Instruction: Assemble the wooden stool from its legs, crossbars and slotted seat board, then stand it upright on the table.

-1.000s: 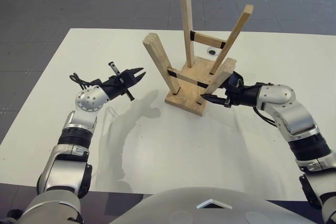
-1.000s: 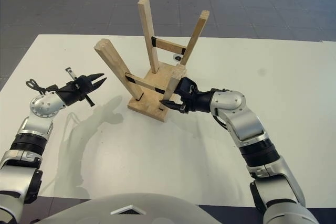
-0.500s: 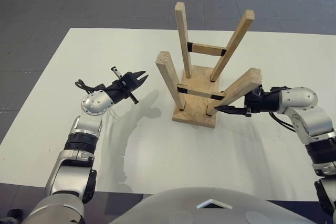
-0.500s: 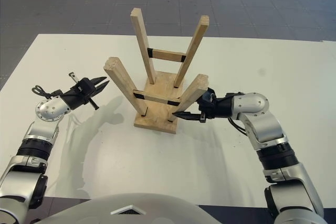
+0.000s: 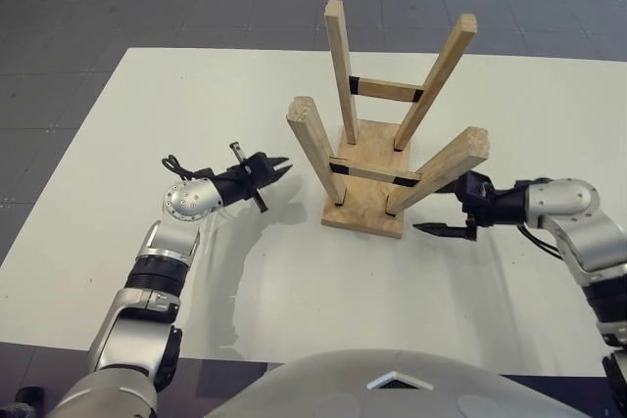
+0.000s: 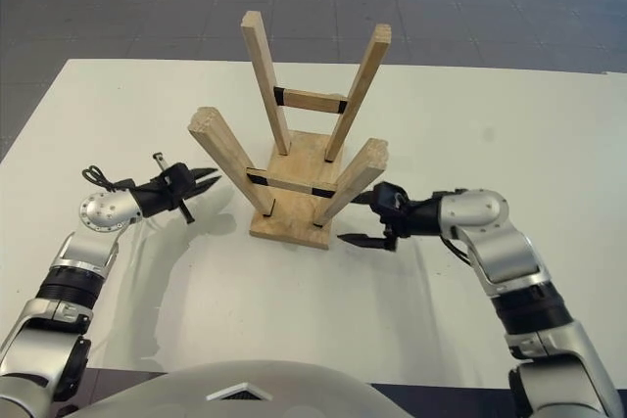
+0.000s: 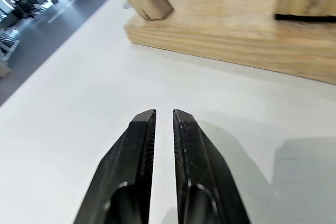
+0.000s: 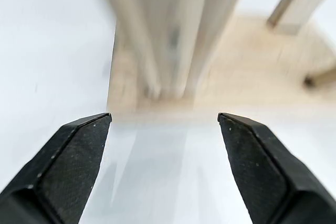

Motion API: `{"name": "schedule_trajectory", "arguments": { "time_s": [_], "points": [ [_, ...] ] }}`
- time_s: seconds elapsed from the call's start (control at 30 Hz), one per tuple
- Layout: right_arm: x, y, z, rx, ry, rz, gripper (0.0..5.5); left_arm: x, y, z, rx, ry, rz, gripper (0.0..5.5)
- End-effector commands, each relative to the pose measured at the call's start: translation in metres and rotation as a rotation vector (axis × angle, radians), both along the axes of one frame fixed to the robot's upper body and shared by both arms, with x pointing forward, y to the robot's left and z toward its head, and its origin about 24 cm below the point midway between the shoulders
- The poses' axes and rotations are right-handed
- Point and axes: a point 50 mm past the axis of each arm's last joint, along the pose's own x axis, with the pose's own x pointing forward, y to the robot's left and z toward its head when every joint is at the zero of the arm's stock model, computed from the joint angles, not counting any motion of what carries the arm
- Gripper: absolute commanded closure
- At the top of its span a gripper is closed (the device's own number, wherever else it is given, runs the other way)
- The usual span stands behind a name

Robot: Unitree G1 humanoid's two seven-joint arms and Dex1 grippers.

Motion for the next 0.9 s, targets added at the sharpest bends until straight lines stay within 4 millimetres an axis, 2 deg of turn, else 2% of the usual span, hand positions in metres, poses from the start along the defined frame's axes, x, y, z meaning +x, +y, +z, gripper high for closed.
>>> {"name": "schedule_trajectory", "arguments": {
  "time_s": [0.03, 0.17, 0.33, 0.53, 0.6, 0.67, 0.77, 0.8, 0.83, 0.9],
  "points": [
    [0.005, -0.005, -0.019, -0.024, -0.03, -0.207, 1.75, -0.008, -0.005, 0.001, 0.023, 0.067, -0.038, 4.89],
    [0.024, 0.017, -0.034, 0.121, -0.05, -0.384, 1.75, -0.008, -0.02, 0.001, 0.012, 0.107, -0.075, 4.89],
    [0.051, 0.033, -0.047, 0.181, -0.075, -0.503, 1.75, -0.013, -0.038, -0.008, 0.005, 0.181, -0.124, 4.89],
    [0.082, 0.05, -0.043, 0.247, -0.112, -0.555, 1.75, 0.006, -0.061, -0.006, -0.017, 0.139, -0.11, 4.89],
    [0.088, 0.048, -0.041, 0.229, -0.131, -0.574, 1.75, 0.012, -0.058, -0.005, 0.001, 0.123, -0.087, 4.89],
    [0.093, 0.036, -0.035, 0.211, -0.162, -0.663, 1.75, 0.015, -0.046, -0.006, 0.032, 0.115, -0.046, 4.89],
    [0.091, -0.001, -0.008, 0.246, -0.245, -0.98, 1.75, 0.016, -0.034, -0.005, 0.04, 0.104, -0.008, 4.89],
    [0.088, -0.011, 0.009, 0.314, -0.275, -1.083, 1.75, 0.015, -0.032, -0.003, 0.033, 0.098, 0.0, 4.89],
    [0.083, -0.021, 0.03, 0.387, -0.317, -1.183, 1.75, 0.013, -0.03, -0.002, 0.016, 0.089, 0.019, 4.89],
    [0.069, -0.033, 0.086, 0.583, -0.429, -1.301, 1.75, 0.016, -0.025, 0.007, -0.056, 0.004, 0.103, 4.89]
  ]
}}
